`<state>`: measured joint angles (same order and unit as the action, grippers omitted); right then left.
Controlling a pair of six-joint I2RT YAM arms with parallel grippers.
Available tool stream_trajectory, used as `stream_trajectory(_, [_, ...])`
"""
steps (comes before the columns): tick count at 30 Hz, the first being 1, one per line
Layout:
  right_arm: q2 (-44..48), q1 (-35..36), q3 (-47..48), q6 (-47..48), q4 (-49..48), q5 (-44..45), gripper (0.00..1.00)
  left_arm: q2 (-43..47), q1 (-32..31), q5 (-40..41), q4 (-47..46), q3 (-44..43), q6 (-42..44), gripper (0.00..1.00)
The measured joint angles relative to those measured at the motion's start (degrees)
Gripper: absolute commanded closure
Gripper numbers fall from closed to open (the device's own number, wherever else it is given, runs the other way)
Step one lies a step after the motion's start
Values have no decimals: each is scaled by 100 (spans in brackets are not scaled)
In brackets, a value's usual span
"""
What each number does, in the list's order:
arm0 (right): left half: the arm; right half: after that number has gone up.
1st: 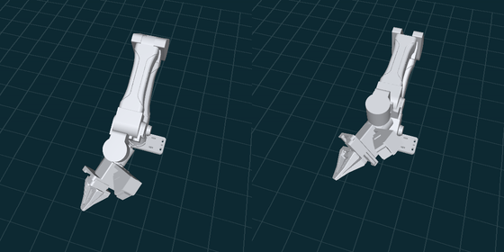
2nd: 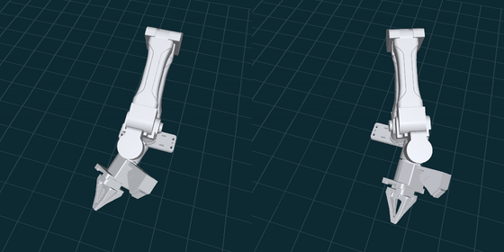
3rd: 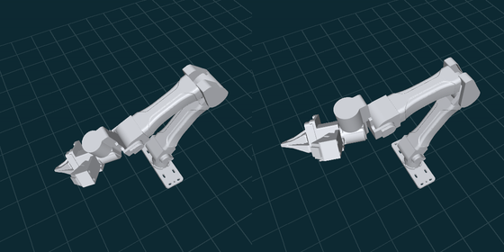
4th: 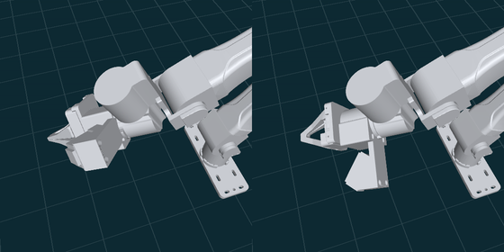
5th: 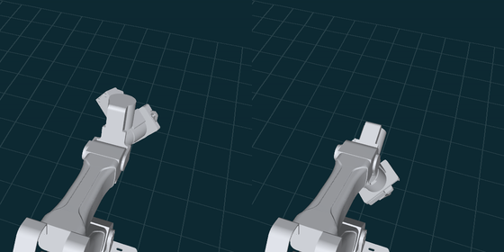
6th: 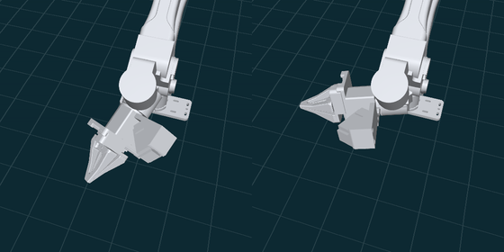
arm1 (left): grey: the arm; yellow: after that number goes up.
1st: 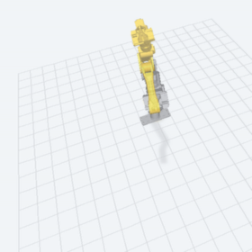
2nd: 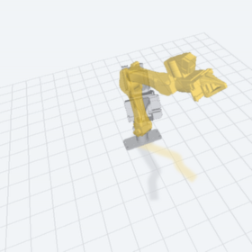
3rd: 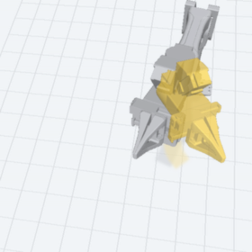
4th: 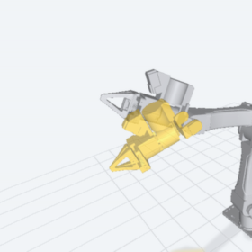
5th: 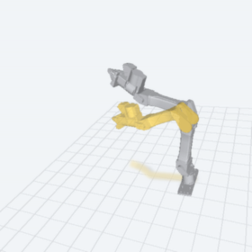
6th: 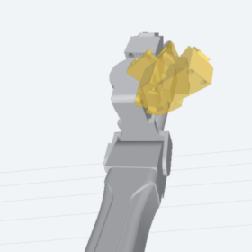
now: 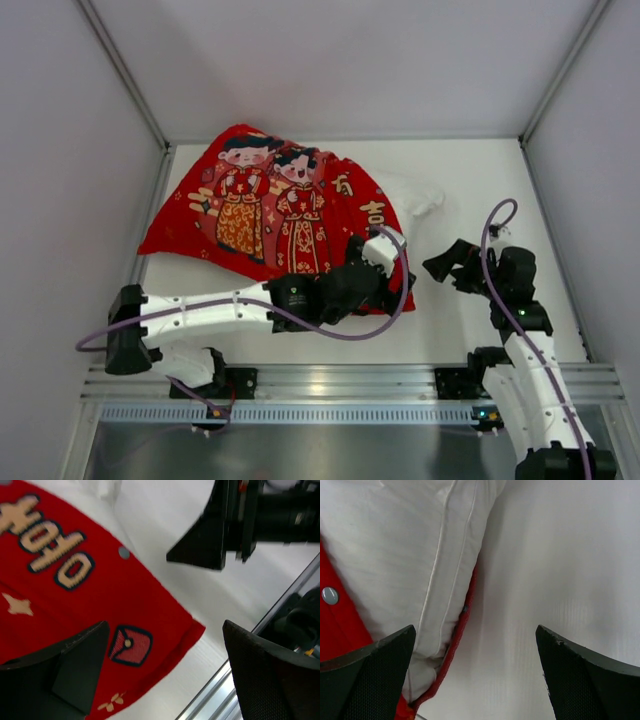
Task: Remove the pillowcase from the pillow
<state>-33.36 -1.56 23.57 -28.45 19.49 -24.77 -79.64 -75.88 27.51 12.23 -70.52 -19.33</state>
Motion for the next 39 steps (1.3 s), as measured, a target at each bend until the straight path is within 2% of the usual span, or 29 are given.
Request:
stream_trajectory(3, [-197, 33, -35, -20, -170, -111, 1, -153, -378, 319, 184, 387, -162, 1])
stream_trajectory(8, [-393, 42, -35, -13, -389, -188, 1, -859, -791, 868, 286, 431, -284, 1])
stream_trajectory(17, [-365, 44, -223, 39, -496, -192, 1, -1587, -938, 1445, 348, -24, -472, 2])
stream_trajectory(19, [-365, 44, -258, 48, -496, -195, 1, -1657, -938, 1558, 343, -109, -540, 9])
stream_trajectory(21, [-365, 44, -260, 74, -501, -197, 1, -1709, -938, 1679, 343, -120, -619, 22])
stream_trajectory(22, [-356, 44, -260, 83, -503, -199, 1, -1742, -938, 1751, 345, -122, -651, 41])
stream_trajectory(24, [-345, 44, -260, 96, -507, -214, 1, -1794, -935, 1891, 367, -122, -756, 61])
stream_trajectory(25, [-343, 44, -260, 101, -507, -227, 1, -1808, -935, 1958, 385, -116, -800, 78])
stream_trajectory(29, [-339, 44, -260, 125, -511, -269, 1, -1814, -922, 2107, 385, 66, -1047, 100])
stream_trajectory(36, [-299, 44, -260, 125, -542, -444, 1, -1696, -907, 2162, 372, 686, -1534, 100])
stream_trajectory(37, [-293, 57, -260, 120, -562, -483, 1, -1641, -907, 2155, 361, 758, -1591, 95])
stream_trajectory(38, [-289, 107, -260, 122, -579, -492, 1, -1565, -907, 2140, 334, 837, -1639, 85])
stream_trajectory(39, [-284, 162, -260, 125, -599, -518, 1, -1484, -907, 2131, 328, 907, -1674, 67])
